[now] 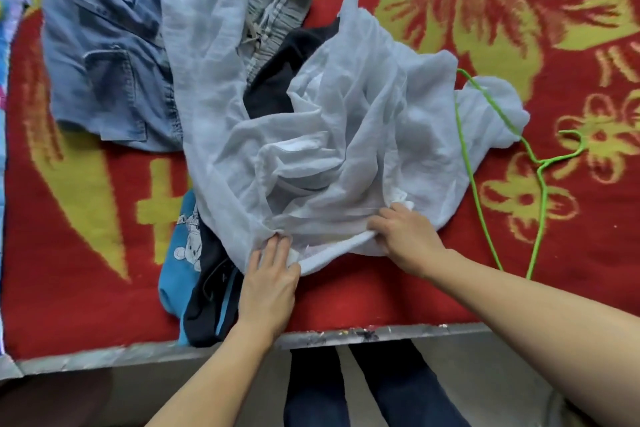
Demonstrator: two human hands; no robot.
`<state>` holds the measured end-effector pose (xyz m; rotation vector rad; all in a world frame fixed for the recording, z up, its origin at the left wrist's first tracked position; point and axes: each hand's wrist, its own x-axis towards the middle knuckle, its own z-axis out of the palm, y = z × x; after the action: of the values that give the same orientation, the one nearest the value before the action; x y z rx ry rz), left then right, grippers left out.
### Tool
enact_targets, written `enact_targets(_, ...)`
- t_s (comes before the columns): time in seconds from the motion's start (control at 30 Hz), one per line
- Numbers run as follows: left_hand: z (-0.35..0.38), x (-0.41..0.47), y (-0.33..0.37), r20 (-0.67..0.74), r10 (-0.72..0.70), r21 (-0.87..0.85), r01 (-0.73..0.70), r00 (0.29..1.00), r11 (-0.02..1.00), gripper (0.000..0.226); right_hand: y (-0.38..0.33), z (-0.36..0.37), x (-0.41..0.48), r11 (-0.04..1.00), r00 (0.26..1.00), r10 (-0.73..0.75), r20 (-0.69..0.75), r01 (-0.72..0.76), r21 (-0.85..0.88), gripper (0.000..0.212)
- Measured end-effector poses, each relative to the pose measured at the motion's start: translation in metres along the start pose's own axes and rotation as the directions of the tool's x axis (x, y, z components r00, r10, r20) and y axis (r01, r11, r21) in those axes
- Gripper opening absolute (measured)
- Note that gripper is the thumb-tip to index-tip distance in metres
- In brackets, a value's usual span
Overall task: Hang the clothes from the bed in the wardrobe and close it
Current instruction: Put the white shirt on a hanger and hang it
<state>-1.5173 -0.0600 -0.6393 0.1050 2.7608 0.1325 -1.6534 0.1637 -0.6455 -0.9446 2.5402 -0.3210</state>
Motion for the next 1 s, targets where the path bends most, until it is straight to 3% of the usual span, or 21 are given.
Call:
enact_targets(0.13,-0.041,-0.003,-0.017,-0.081,-0.038,-0.137,0.027,0.996,0.990,0.020,-0.002,-0.052,-0.015,0.954,0.961,0.277,-0.003,-0.274,0.122,0.018)
enact_targets(0.23,-0.092,-0.005,-0.029,-0.211,-0.063,-0.281,0.002,0.976,0.960,0.029,-0.020,-0.103,-0.016,0.942,0.942,0.315,-0.116,-0.295,0.159,0.018)
enact_targets(0.37,-0.194,-0.004,-0.035,-0.261,-0.144,-0.530,-0.017,0.954,0.848,0.032,-0.056,-0.188,-0.014,0.929,0.895,0.358,-0.268,-0.310,0.203,0.019)
enact_targets(0.43,-0.249,-0.009,-0.034,-0.304,-0.193,-0.599,-0.030,0.933,0.800,0.014,-0.074,-0.236,-0.017,0.917,0.857,0.378,-0.351,-0.293,0.271,0.019)
enact_targets(0.53,-0.329,-0.023,-0.028,-0.423,-0.230,-0.635,-0.106,0.876,0.765,0.027,-0.097,-0.305,-0.029,0.918,0.810,0.379,-0.448,-0.267,0.293,0.019)
enact_targets(0.7,-0.442,-0.061,-0.017,-0.532,-0.239,-0.655,-0.216,0.812,0.724,0.020,-0.129,-0.410,-0.060,0.943,0.776,0.307,-0.551,-0.168,0.287,0.017)
enact_targets(0.8,-0.496,-0.086,-0.011,-0.589,-0.191,-0.634,-0.302,0.785,0.712,0.039,-0.148,-0.466,-0.079,0.948,0.745,0.260,-0.615,-0.075,0.310,0.016)
enact_targets(1.0,-0.571,-0.141,0.001,-0.749,-0.173,-0.474,-0.335,0.640,0.815,0.043,-0.190,-0.554,-0.130,0.962,0.675,0.119,-0.728,0.103,0.253,0.020)
